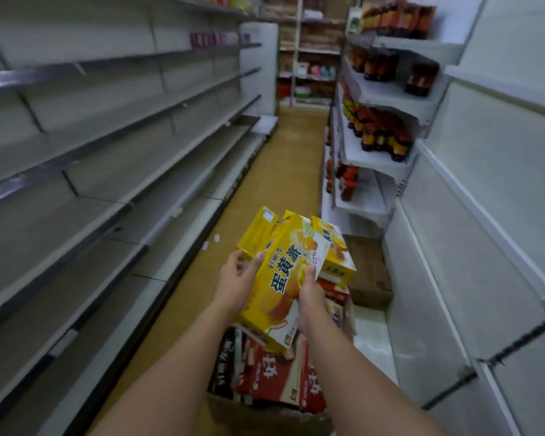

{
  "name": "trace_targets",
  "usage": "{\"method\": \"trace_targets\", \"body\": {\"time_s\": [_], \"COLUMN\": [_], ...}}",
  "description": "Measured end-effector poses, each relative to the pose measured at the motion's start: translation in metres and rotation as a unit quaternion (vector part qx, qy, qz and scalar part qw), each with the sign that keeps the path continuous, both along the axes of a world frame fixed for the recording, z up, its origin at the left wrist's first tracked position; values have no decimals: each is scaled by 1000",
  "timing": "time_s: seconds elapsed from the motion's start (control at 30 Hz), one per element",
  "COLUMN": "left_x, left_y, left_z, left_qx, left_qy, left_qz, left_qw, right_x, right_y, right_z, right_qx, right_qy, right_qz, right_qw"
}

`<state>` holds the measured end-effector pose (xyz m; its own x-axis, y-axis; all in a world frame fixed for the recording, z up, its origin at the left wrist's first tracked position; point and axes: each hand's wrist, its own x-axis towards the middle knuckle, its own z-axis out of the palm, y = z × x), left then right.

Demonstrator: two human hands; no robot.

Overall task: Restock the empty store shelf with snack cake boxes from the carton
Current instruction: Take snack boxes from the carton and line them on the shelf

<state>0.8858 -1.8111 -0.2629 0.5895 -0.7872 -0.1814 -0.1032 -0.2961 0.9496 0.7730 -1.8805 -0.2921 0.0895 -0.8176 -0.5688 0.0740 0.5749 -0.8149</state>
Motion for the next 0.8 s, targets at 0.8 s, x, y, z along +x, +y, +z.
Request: {"method": "trace_targets", "body": {"time_s": [0.8], "left_x": [312], "left_y": [261], "left_z": [63], "left_qx": [-77], "left_qy": [-42], "left_qz": [359], "left_qw": [929], "right_x": [343], "right_y": [143], "right_z": [79], "right_qx": [-83], "right_qy": [-46], "right_qz": [265], "right_qw": [960]}}
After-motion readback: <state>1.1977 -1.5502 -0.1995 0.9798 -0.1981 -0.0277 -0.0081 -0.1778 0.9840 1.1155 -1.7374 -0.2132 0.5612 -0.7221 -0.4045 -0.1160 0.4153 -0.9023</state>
